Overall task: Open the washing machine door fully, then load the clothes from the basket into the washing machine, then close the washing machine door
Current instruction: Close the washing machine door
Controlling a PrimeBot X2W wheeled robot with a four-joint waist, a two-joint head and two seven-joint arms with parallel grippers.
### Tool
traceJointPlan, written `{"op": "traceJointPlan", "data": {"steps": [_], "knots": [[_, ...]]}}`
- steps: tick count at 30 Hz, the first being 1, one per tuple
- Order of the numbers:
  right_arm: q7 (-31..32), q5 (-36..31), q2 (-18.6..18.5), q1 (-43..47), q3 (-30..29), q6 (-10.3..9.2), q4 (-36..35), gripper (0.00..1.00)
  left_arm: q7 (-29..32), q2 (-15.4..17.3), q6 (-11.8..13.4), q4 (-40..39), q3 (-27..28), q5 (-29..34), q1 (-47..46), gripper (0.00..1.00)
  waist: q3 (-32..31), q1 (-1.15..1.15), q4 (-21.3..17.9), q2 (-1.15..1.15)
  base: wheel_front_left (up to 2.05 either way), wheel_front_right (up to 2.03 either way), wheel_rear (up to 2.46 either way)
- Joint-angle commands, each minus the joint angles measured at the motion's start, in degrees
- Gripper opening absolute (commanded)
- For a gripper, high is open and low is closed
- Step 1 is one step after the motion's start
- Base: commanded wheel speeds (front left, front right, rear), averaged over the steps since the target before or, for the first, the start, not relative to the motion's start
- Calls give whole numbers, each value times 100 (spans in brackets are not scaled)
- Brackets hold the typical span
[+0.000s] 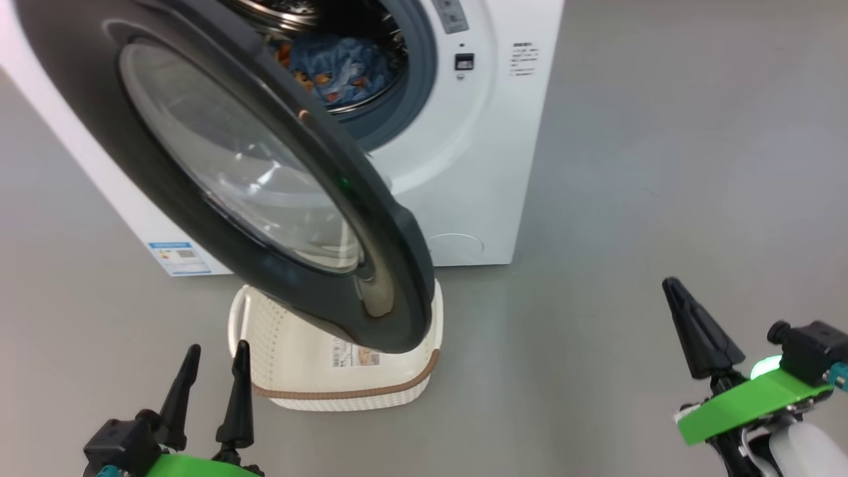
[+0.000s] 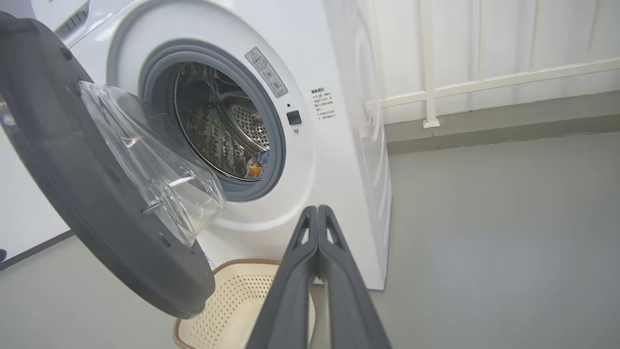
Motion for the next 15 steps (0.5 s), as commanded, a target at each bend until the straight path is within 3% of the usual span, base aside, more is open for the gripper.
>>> {"op": "traceJointPlan", "data": {"steps": [1,10,15], "knots": [[-28,17,-98,-202,100,36,-196,0,-69,63,-17,-143,184,-50,-203,100,-3,0,166,0,0,0,0],[-28,52,-201,-714,318,36,-493,0,-69,39,-17,-116,125,-82,-150,100,-89,0,772,0,0,0,0],[-28,19,-98,-885,395,36,-1328,0,-69,36,-17,-42,24,-117,-95,100,-189,0,1127,0,0,0,0]]}}
